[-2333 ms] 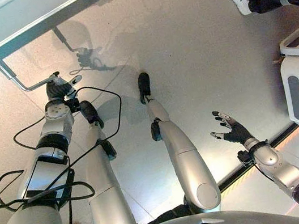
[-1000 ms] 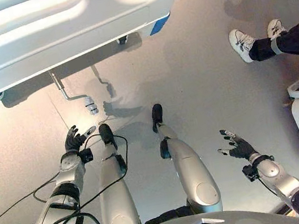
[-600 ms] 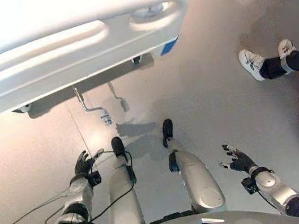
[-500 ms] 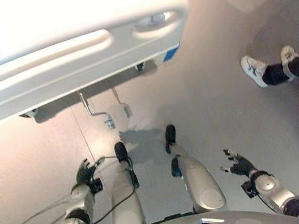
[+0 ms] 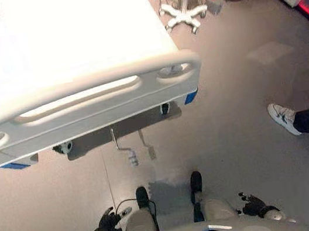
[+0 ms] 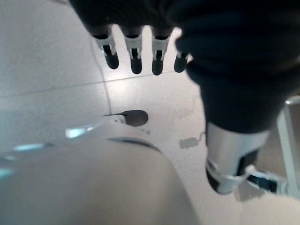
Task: Raise the hospital bed
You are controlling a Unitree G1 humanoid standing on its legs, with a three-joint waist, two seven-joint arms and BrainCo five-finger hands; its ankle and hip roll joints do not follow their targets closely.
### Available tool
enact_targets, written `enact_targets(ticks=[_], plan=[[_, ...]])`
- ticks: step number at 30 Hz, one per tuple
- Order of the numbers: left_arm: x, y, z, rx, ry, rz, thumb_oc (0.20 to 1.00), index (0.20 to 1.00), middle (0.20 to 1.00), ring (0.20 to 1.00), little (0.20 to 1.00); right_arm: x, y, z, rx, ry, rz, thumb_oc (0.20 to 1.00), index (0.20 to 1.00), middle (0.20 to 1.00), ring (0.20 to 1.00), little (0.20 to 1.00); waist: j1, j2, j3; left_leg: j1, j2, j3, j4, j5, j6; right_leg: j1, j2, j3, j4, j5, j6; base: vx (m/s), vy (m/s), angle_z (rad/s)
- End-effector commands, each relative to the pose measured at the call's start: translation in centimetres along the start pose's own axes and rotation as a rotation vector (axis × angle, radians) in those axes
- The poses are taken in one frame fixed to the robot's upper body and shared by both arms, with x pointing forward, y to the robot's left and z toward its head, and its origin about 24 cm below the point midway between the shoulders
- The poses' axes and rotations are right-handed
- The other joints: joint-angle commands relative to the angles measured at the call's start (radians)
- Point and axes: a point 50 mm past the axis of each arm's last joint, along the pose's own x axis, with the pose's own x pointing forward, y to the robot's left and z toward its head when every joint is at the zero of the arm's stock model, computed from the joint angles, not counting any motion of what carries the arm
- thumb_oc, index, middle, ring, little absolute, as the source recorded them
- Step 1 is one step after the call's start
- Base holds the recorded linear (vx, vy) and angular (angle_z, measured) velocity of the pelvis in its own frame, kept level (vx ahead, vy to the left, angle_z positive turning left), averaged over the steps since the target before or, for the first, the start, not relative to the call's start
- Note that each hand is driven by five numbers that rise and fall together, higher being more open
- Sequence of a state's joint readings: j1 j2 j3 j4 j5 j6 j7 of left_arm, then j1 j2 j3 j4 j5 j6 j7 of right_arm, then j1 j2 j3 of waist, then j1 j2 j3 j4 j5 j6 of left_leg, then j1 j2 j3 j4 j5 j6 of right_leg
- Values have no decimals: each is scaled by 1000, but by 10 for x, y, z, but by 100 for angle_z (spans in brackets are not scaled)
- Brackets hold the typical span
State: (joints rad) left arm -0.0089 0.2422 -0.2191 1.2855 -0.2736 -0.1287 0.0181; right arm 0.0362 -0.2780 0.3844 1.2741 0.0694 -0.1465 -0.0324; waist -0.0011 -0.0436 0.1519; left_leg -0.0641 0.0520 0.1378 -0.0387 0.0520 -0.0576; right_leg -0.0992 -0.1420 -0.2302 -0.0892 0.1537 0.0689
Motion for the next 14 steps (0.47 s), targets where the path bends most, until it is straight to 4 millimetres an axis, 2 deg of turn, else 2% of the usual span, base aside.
enact_targets(ticks=[1,3,4,7,14], plan=[[0,-11,-5,70,32,-33,1000,1000,1000,1000,1000,0,0,-4,-12,47,2,1000,1000,1000,1000,1000,27,-6,-18,-45,-61,-4,28,24,46,6,22,-12,95,-61,30,66,-5,0],[0,-11,-5,70,32,-33,1000,1000,1000,1000,1000,0,0,-4,-12,47,2,1000,1000,1000,1000,1000,27,-5,-16,-42,-61,-4,27,24,46,8,22,-12,94,-60,30,70,-1,1],[-2,-11,-16,52,63,-31,1000,1000,1000,1000,1000,-2,4,-14,-8,87,13,1000,1000,1000,1000,1000,31,4,-51,4,-61,1,19,13,46,51,21,-16,89,-69,33,100,-5,-1],[-5,-12,-26,34,97,-31,1000,1000,1000,1000,1000,-3,8,-21,14,116,23,1000,1000,1000,1000,1000,32,9,-77,46,-63,2,6,7,45,92,22,-16,75,-74,36,99,-8,0],[-7,-18,-33,37,119,-56,1000,1000,1000,1000,1000,-5,13,-29,22,149,33,1000,1000,1000,1000,1000,30,19,-119,91,-67,11,-19,4,42,127,24,-11,59,-73,41,12,-10,-1]])
